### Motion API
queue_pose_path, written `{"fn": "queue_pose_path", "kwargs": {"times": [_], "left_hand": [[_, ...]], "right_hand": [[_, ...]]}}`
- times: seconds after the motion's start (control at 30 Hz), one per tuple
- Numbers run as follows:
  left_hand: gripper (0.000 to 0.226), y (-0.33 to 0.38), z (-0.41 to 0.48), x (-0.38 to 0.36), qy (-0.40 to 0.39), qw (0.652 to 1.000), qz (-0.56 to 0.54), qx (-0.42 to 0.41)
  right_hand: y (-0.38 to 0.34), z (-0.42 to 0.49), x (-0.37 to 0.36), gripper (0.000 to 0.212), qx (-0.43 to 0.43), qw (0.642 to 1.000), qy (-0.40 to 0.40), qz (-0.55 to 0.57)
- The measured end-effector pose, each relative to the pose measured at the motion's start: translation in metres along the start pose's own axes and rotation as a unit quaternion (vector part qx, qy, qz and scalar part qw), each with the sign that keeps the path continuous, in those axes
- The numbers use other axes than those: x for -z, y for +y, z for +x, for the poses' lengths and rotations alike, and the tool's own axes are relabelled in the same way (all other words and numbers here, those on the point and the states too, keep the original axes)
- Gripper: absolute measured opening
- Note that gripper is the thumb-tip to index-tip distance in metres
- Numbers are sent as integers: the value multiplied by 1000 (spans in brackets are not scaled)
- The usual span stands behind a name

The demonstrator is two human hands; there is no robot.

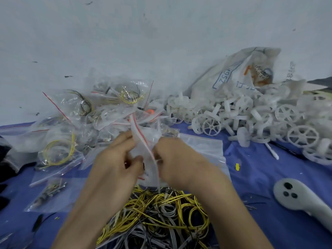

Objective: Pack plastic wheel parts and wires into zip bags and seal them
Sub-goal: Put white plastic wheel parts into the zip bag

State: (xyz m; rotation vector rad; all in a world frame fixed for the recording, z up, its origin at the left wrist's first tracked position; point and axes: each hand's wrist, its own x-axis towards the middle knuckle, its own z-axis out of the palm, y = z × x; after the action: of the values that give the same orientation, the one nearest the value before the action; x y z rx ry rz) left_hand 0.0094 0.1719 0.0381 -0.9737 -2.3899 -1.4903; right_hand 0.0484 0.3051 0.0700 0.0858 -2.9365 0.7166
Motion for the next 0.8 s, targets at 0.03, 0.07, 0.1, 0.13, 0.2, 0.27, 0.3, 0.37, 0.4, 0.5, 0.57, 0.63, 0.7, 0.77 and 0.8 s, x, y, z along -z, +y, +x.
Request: {"fn": "queue_pose_path", "kwargs": {"times": [0.03, 0.07, 0.1, 0.13, 0.2, 0.27, 0.3, 0.37, 0.4, 0.5, 0.57, 0.63, 0.7, 0.77, 0.8], "left_hand": [[41, 4, -2, -2, -6, 1000, 15, -22], [46, 7, -3, -4, -9, 999, 25, -34], [52, 11, -3, -6, -11, 999, 29, -32], [55, 13, -4, -8, -10, 999, 29, -27], [58, 14, -6, -10, -2, 999, 21, -26], [59, 14, -6, -12, 14, 999, 18, -29], [59, 14, -6, -12, 24, 999, 19, -28], [60, 11, -4, -11, 41, 999, 8, -10], [61, 9, -3, -9, 48, 999, -12, 8], [63, 4, 0, -6, 63, 996, -58, 31], [64, 3, 1, -5, 64, 995, -66, 26], [69, 0, 0, -4, 57, 996, -72, 22], [76, -5, 0, -1, 51, 997, -60, 14], [71, -14, 1, 2, 53, 998, -46, -1], [60, -19, 3, 4, 55, 998, -42, -3]], "right_hand": [[-1, 0, -4, 20, 3, 999, -16, -29], [0, 0, -7, 22, -2, 998, -39, -55], [3, 2, -9, 24, -10, 995, -65, -80], [8, 3, -10, 24, -19, 991, -86, -97], [16, 6, -10, 24, -32, 988, -103, -112], [19, 4, -4, 22, -38, 990, -100, -97], [20, 0, 1, 22, -25, 992, -95, -83], [22, -10, 17, 22, 35, 997, -68, -17], [25, -15, 27, 21, 65, 996, -39, 43], [52, -21, 53, 14, 47, 943, 120, 306], [98, -1, 55, 13, -68, 887, 265, 371], [152, 29, 46, 18, -231, 888, 317, 240], [203, 52, 29, 46, -372, 893, 217, 130], [241, 64, 16, 62, -424, 888, 153, 87], [252, 68, 13, 66, -428, 888, 150, 71]]}}
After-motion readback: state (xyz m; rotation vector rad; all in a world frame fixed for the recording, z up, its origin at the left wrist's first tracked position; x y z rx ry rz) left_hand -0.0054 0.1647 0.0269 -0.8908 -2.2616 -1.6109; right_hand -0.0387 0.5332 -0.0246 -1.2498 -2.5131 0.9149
